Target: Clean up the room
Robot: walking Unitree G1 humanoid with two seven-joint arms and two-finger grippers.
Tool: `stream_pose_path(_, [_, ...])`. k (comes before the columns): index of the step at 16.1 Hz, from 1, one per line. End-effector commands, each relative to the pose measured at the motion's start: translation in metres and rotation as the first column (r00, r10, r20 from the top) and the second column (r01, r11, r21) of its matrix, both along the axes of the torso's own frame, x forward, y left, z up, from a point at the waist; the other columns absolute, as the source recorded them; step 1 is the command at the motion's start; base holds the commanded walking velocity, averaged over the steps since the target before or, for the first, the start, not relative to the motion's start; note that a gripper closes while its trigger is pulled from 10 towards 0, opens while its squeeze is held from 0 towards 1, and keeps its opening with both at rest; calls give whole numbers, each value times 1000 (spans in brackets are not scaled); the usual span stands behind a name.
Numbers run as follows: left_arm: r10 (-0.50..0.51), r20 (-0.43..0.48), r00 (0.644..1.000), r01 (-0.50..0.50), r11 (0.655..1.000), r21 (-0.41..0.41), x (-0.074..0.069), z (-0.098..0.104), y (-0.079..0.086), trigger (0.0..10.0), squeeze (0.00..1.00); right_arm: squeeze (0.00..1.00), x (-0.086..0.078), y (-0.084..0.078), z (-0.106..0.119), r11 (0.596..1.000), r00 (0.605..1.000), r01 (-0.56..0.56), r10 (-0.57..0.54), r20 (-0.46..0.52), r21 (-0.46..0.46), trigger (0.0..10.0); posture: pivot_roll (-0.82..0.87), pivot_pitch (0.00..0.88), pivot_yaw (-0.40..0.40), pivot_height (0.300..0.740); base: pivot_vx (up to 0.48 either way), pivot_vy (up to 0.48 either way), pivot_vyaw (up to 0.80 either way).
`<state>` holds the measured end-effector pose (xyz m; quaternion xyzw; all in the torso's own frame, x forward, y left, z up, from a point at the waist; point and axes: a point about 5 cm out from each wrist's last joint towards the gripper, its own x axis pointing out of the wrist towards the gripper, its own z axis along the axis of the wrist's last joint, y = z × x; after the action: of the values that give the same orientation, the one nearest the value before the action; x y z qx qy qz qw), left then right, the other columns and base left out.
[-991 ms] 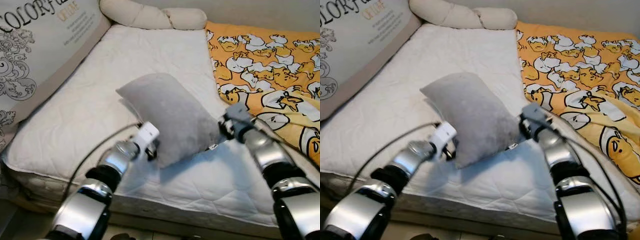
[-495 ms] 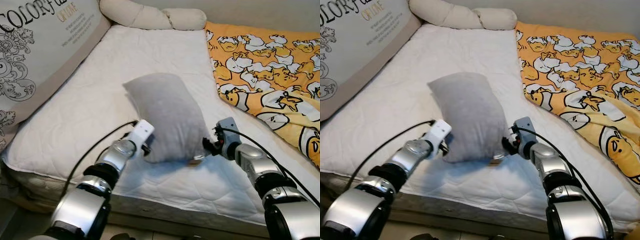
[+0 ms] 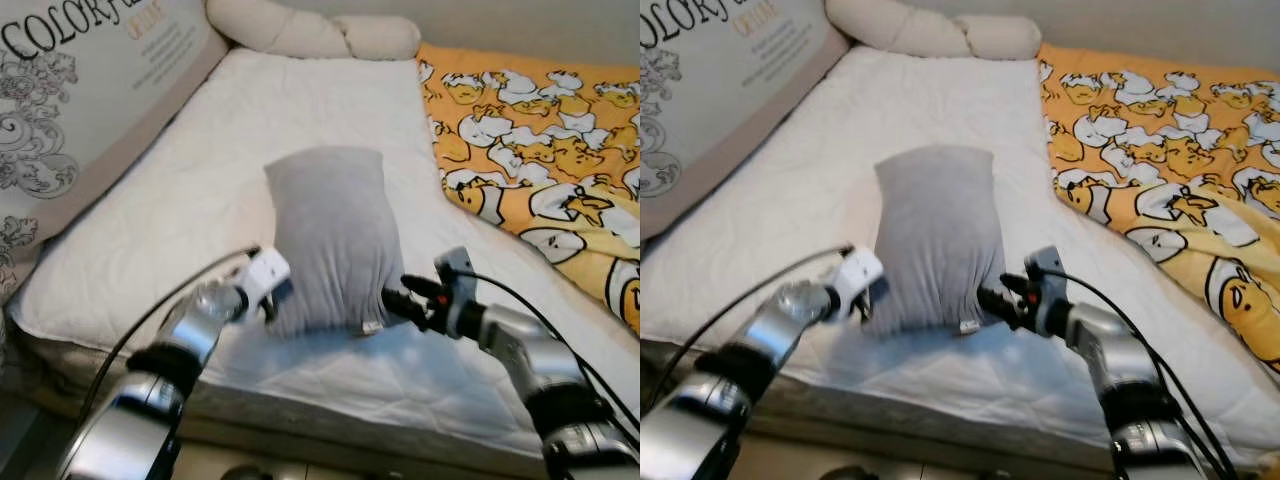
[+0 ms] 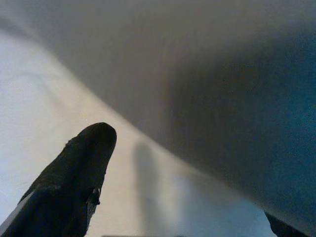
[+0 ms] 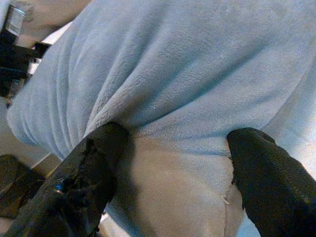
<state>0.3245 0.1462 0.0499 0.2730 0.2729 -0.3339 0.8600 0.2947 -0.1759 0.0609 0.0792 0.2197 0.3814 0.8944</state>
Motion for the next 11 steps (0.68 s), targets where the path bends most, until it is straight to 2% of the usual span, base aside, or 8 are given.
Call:
stream_pose_path(1, [-118, 7, 993, 118, 992, -52, -1, 14, -12, 10000, 0, 0, -10, 11, 6, 992, 993, -118, 118, 0, 53, 10000, 6, 0, 3, 740, 0, 0, 0])
stream_pose_path(2, [-148, -3, 989, 148, 987, -63, -4, 17, -10, 10000, 0, 0, -16, 12, 9, 984, 986, -166, 166, 1, 72, 10000, 6, 0, 3, 740, 0, 0, 0])
stream_pose_path(3, [-187, -9, 982, 186, 979, -84, -8, 24, -5, 10000, 0, 0, -31, 15, 15, 958, 965, -259, 261, -5, 120, 10000, 8, 0, 3, 740, 0, 0, 0])
stream_pose_path(4, [-207, -11, 978, 205, 975, -91, -10, 28, -2, 10000, 0, 0, -39, 16, 18, 943, 950, -307, 311, -11, 132, 10000, 8, 0, 4, 740, 0, 0, 0])
stream_pose_path(8, [-301, -71, 951, 286, 943, -167, -25, 46, 9, 10000, 0, 0, -59, 7, 17, 921, 922, -379, 384, -50, 92, 10000, 5, 0, 11, 740, 0, 0, 0])
stream_pose_path(9, [-315, -98, 944, 298, 941, -159, -31, 43, 13, 10000, 0, 0, -62, 3, 17, 924, 923, -377, 381, -60, 71, 10000, 1, 0, 17, 740, 0, 0, 0])
stream_pose_path(11, [-236, -110, 966, 229, 971, -72, -29, 33, 29, 10000, 0, 0, -60, -7, 17, 944, 941, -330, 330, -72, 13, 10000, 1, 0, 18, 740, 0, 0, 0])
